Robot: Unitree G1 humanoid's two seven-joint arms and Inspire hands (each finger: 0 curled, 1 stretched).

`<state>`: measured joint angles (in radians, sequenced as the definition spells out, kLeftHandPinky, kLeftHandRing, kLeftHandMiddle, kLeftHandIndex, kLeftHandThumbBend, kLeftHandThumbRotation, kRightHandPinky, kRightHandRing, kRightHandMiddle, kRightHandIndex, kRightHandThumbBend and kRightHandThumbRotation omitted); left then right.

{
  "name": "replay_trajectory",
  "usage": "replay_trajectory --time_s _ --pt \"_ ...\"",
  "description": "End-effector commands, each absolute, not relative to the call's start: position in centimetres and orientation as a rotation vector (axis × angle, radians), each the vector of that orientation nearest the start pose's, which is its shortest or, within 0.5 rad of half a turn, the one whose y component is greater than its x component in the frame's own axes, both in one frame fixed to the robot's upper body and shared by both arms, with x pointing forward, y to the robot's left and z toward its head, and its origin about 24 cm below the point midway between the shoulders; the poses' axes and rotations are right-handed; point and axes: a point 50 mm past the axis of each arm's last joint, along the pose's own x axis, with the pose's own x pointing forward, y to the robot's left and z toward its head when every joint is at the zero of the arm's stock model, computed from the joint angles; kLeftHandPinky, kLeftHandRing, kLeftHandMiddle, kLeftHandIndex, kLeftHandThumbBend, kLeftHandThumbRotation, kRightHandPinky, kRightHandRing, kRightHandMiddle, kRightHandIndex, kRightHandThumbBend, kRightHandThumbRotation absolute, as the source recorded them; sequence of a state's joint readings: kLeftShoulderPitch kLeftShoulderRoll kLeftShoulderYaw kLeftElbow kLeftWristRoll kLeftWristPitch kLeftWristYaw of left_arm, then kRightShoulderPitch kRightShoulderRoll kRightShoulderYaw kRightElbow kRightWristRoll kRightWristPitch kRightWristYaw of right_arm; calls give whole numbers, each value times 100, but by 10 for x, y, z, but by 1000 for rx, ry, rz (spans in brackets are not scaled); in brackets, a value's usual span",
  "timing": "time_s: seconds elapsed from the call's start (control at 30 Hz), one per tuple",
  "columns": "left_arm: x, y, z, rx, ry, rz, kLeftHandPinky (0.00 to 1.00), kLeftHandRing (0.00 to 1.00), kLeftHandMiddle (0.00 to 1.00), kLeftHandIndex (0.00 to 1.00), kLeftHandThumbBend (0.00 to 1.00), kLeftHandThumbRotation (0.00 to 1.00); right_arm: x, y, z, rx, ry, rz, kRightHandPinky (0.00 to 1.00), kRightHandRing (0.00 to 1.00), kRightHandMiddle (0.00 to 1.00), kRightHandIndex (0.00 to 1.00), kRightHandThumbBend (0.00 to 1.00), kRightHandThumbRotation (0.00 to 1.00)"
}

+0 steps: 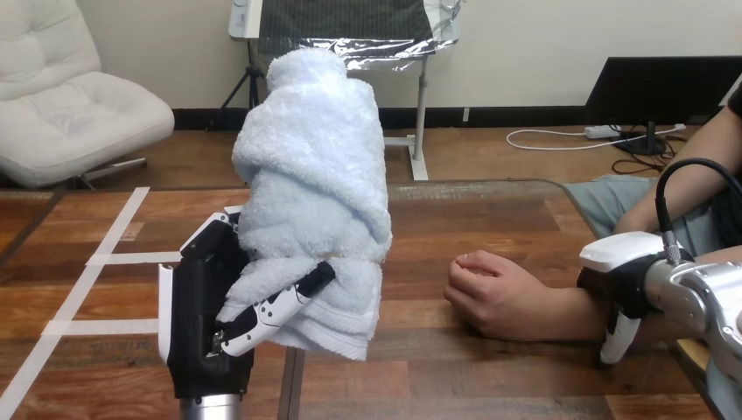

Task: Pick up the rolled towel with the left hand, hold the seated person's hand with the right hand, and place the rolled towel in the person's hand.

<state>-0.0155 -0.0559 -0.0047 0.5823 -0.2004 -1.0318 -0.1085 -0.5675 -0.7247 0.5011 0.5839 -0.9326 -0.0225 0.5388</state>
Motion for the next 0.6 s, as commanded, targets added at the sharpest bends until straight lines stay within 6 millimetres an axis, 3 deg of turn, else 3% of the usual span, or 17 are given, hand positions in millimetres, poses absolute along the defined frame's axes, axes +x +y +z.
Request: replay_trajectory --time_s 0.0,0.3,0.57 --pt "230 130 34 -235 -583 36 28 35 41 50 61 1 327 -250 38 -1783 620 662 36 45 56 60 67 18" --pt "229 131 34 -236 -585 46 28 35 41 50 61 2 327 -249 31 -1765 632 650 23 32 45 56 68 16" --pt "229 131 34 -232 -588 53 28 35 41 50 61 3 325 -249 28 -1784 597 657 20 31 45 54 67 16"
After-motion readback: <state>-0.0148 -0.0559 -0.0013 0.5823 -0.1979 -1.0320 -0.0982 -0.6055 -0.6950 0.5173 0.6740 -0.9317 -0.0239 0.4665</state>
